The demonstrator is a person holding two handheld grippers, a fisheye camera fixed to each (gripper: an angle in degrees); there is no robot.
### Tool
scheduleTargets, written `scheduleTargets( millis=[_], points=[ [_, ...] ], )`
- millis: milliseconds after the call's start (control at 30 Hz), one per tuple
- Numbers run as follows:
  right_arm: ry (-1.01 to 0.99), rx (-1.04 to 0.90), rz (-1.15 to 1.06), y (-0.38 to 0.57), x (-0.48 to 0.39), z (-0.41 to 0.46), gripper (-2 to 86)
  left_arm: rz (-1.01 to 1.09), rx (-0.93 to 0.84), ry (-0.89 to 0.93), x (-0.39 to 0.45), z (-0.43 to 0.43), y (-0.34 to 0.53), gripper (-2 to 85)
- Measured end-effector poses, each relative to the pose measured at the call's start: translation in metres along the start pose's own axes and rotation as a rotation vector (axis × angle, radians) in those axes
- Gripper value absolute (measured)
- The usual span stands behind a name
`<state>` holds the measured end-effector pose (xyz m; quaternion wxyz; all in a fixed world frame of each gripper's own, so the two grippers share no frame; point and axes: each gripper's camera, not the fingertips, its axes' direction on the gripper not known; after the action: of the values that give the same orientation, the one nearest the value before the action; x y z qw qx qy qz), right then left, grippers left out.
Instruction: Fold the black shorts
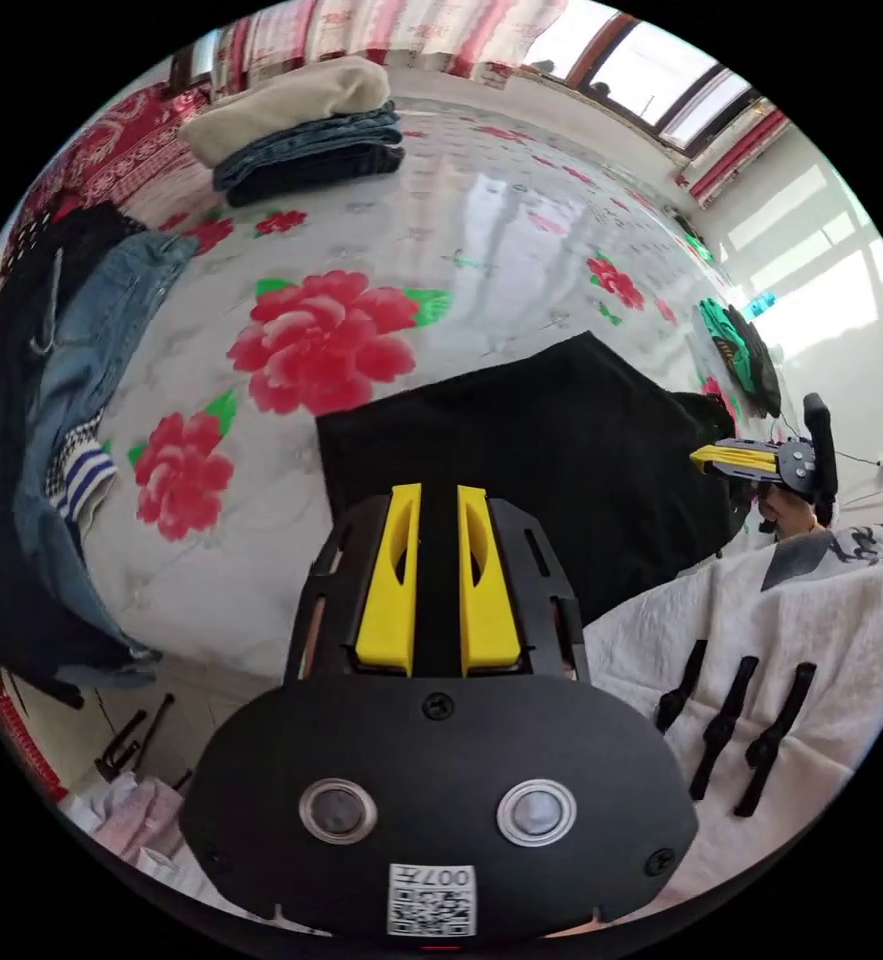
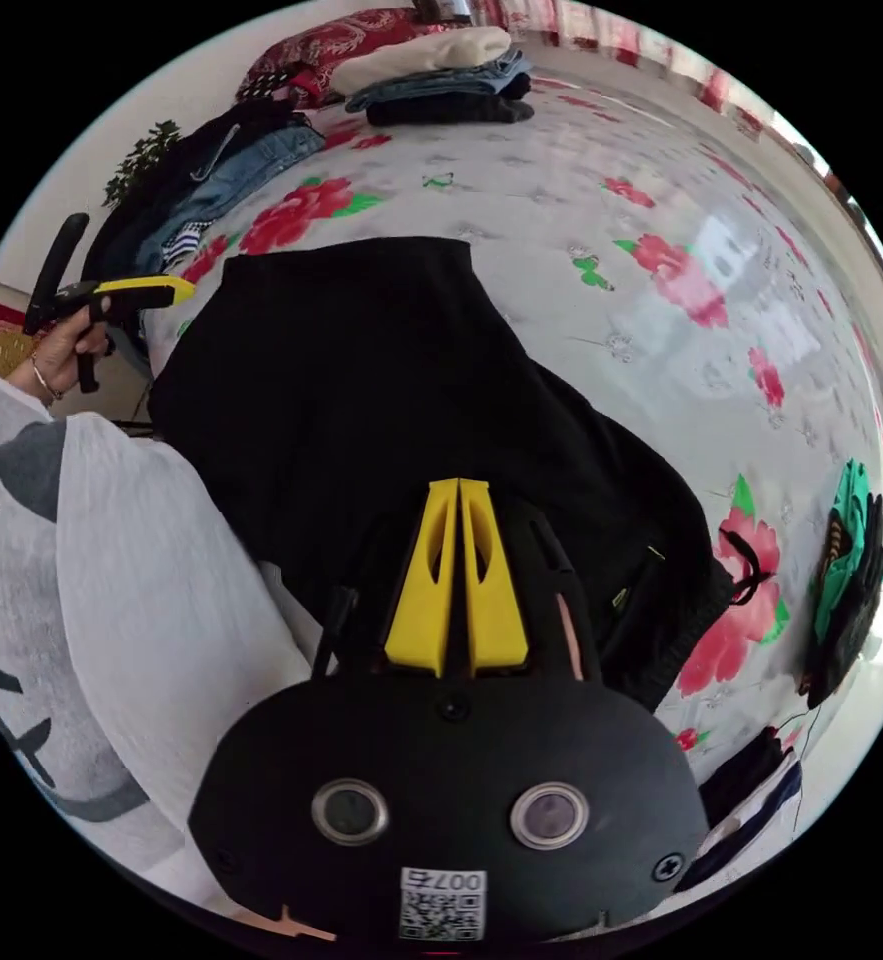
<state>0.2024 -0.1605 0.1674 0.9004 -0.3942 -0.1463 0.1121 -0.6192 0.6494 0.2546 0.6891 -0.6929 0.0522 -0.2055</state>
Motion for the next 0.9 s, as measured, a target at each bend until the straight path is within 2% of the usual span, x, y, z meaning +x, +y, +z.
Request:
scheduleTargets(
  millis=[33,100,200,267,300,433,500,600,667,900],
  points=[
    [0.030,-0.078,-0.037,0.003,-0.011,0.023,-0.3,-0.045,-0.005,-0.009,-0.002,-0.004,0.025,6.4],
    [0.125,-0.007,-0.035,0.018,-0.021,0.031,-0.3,-0.084,-0.005,-0.012,0.001,-0.007,0.057,6.4],
    [0.214,-0.048,-0.059,0.028,-0.027,0.048,-0.2,-0.108,-0.010,0.001,0.013,-0.005,0.092,6.8],
    [0.176,-0.137,-0.132,0.023,-0.024,0.050,0.0,-0.101,-0.006,0.011,0.021,0.001,0.103,7.4],
    [0.150,-0.119,-0.144,0.022,-0.023,0.045,0.1,-0.087,-0.012,0.009,0.028,0.005,0.107,7.9],
    [0.061,0.162,-0.228,-0.003,-0.040,-0.008,1.5,-0.031,-0.010,-0.061,0.052,0.023,0.113,8.1],
    [0.019,0.213,-0.303,-0.025,-0.058,-0.016,2.6,-0.009,-0.035,-0.093,0.061,0.035,0.112,7.1],
    [-0.037,0.214,-0.426,-0.063,-0.090,-0.010,3.8,-0.015,-0.085,-0.180,0.068,0.053,0.111,0.5],
    [-0.012,0.183,-0.502,-0.091,-0.112,0.009,4.4,0.007,-0.094,-0.189,0.071,0.056,0.110,-0.4],
    [0.031,0.058,-0.613,-0.137,-0.147,0.069,3.7,-0.037,-0.005,-0.040,0.056,0.031,0.116,-0.9]
  ],
)
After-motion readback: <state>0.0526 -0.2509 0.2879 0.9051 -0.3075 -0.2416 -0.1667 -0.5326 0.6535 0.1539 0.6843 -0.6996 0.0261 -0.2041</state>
